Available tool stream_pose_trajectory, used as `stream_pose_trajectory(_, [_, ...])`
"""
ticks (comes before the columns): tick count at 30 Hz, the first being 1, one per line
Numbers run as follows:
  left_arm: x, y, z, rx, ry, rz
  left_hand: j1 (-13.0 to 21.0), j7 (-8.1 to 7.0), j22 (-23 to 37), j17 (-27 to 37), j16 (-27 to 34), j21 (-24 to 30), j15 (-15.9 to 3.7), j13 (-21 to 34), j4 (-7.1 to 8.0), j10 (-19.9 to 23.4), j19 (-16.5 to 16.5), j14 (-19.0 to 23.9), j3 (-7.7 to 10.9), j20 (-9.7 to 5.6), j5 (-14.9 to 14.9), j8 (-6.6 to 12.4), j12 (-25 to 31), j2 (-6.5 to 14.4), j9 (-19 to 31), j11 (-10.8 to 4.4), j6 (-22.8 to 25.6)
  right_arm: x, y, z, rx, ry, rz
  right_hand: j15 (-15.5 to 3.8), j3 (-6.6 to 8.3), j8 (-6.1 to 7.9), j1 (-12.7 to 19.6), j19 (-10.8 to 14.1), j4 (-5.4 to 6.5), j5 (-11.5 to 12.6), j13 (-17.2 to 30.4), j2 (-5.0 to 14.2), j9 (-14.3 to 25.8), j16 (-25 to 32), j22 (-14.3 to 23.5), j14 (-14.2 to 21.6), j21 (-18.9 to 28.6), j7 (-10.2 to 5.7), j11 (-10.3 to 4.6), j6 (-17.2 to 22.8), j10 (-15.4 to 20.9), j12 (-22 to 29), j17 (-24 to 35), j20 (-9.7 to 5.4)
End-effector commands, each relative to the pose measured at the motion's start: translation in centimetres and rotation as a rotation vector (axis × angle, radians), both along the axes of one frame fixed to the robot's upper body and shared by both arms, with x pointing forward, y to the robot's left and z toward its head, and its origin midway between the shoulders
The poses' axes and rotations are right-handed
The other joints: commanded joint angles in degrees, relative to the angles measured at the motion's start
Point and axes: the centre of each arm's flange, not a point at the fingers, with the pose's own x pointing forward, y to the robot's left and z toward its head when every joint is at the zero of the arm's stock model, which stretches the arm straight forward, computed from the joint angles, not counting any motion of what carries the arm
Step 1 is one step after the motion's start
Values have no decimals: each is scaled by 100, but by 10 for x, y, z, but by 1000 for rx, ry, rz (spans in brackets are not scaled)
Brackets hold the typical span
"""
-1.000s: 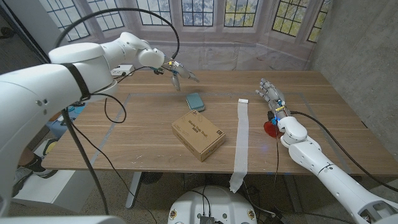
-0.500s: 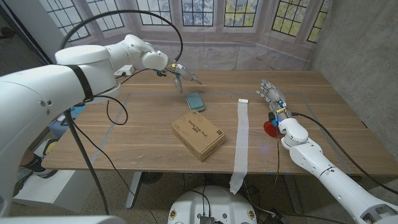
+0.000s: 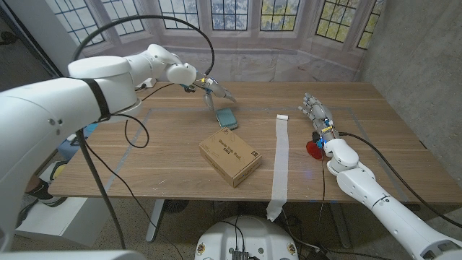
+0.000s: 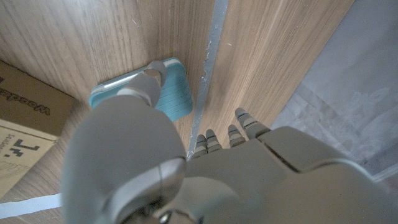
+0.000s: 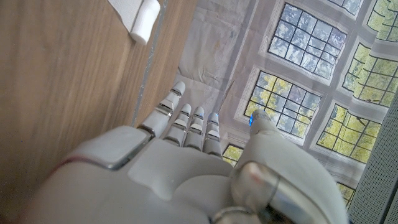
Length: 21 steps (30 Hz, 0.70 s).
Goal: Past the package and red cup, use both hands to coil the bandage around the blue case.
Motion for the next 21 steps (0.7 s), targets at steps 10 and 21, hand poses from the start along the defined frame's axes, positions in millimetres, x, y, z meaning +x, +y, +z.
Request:
stream_pose_trajectory(10, [8,-8,-13,38,-42,-1,81,-12,32,27,91,70,-73,33,-5,267,163,203,-93,-30,-38,95,179,-48,16,-117,269,-1,-5,-5,13,7,-13,-138,24,0,-25,39,-46,-16,20,51,6,39,25,27,38,13,11,7,-14,11,29,-198])
stream_pose_trajectory(21, [15,-11,-19,37,-73,14,140,-23,33,34,108,74,-122,72,-13,394,212,352,-135,-33,-47,141,291,-67,35,-137,432,-2,-7,-8,19,15,-21,-132,24,3,-34,43,-51,-17,21,51,6,41,26,28,39,20,10,8,-9,15,31,-192])
